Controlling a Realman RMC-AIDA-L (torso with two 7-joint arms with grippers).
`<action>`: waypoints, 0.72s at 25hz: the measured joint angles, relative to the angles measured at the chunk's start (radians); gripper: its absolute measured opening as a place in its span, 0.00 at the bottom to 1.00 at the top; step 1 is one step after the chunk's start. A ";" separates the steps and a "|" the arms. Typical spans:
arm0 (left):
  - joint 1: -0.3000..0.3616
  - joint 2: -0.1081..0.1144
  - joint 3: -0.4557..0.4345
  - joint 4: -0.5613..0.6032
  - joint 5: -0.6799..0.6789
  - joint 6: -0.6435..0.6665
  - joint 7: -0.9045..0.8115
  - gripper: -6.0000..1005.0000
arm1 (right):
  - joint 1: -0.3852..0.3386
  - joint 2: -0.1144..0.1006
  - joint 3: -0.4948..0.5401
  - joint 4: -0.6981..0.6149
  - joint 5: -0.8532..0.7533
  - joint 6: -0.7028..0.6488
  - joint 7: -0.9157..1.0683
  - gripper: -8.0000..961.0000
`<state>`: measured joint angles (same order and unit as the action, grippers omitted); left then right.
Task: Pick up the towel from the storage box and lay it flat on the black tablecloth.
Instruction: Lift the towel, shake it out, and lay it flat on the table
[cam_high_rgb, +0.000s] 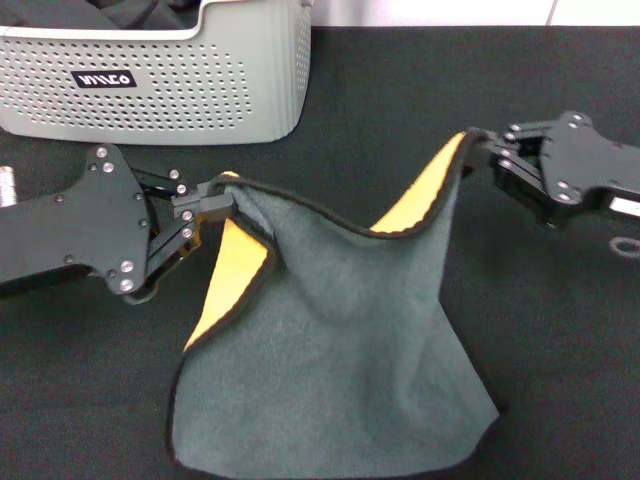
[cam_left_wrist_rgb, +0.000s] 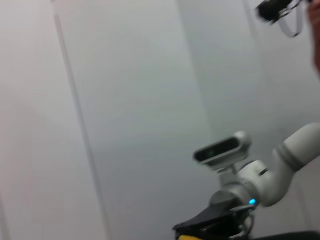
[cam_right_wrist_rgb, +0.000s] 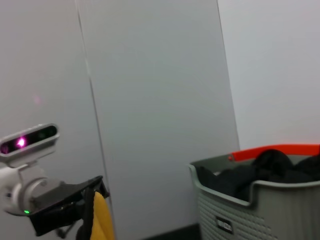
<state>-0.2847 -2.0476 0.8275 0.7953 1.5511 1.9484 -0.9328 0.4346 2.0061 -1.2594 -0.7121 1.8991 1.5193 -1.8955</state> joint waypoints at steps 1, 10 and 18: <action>-0.002 -0.005 -0.001 -0.057 0.000 -0.060 0.070 0.02 | 0.017 0.003 -0.001 0.015 -0.004 -0.023 -0.015 0.03; -0.061 -0.010 0.001 -0.205 0.012 -0.304 0.156 0.02 | 0.082 0.017 -0.071 0.057 -0.012 -0.252 -0.084 0.03; -0.073 -0.011 0.006 -0.225 0.026 -0.477 0.216 0.02 | 0.135 0.018 -0.105 0.115 -0.014 -0.379 -0.109 0.03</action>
<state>-0.3578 -2.0590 0.8335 0.5707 1.5769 1.4715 -0.7166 0.5694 2.0241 -1.3643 -0.5974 1.8851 1.1398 -2.0046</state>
